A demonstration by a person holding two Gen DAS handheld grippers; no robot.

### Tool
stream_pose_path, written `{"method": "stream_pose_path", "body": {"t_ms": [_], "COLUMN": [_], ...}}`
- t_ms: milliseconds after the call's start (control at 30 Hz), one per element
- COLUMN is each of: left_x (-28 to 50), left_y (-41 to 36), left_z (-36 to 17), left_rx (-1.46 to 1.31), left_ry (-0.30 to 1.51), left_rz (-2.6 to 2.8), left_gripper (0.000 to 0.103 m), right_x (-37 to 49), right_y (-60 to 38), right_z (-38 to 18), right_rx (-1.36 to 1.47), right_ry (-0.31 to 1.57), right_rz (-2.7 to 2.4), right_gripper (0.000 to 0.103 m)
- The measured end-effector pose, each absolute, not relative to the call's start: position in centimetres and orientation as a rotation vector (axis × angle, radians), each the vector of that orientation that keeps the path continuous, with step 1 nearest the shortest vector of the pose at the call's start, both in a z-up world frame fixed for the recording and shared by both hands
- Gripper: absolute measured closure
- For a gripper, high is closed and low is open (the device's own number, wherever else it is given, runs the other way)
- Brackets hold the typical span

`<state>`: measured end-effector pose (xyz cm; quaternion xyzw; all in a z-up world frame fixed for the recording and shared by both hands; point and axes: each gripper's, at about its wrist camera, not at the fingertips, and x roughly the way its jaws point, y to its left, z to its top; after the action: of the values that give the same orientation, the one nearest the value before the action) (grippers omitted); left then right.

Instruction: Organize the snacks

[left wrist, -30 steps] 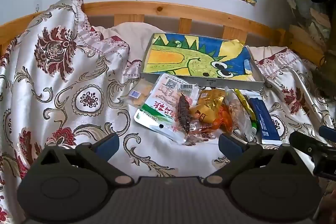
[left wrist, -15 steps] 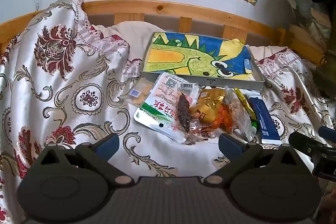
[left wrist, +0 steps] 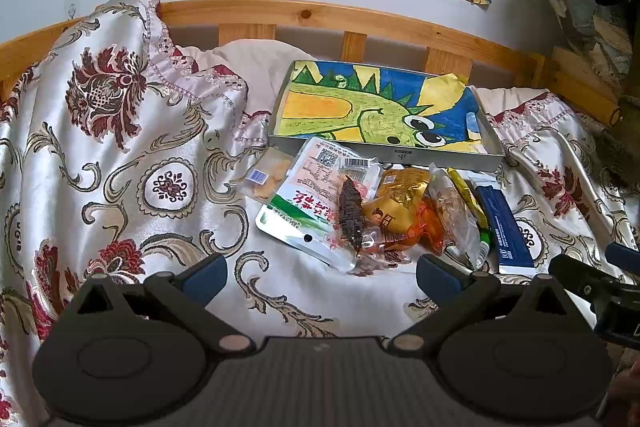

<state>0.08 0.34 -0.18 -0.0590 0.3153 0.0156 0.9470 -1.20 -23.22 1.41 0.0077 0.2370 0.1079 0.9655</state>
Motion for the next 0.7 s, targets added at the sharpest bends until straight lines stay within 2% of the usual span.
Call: {"method": "stream_pose_path", "body": {"t_ms": [700], "left_x": [0.04], "left_y": [0.06], "left_z": [-0.56], "left_rx": [-0.122], "left_ry": [0.645], "left_rz": [0.032], "left_gripper": [0.000], "right_x": [-0.83], "right_y": [-23.07], "right_z": [1.36], "right_rx": [0.014], "right_ry": [0.488], "right_rz": [0.218], "right_gripper": [0.001]}}
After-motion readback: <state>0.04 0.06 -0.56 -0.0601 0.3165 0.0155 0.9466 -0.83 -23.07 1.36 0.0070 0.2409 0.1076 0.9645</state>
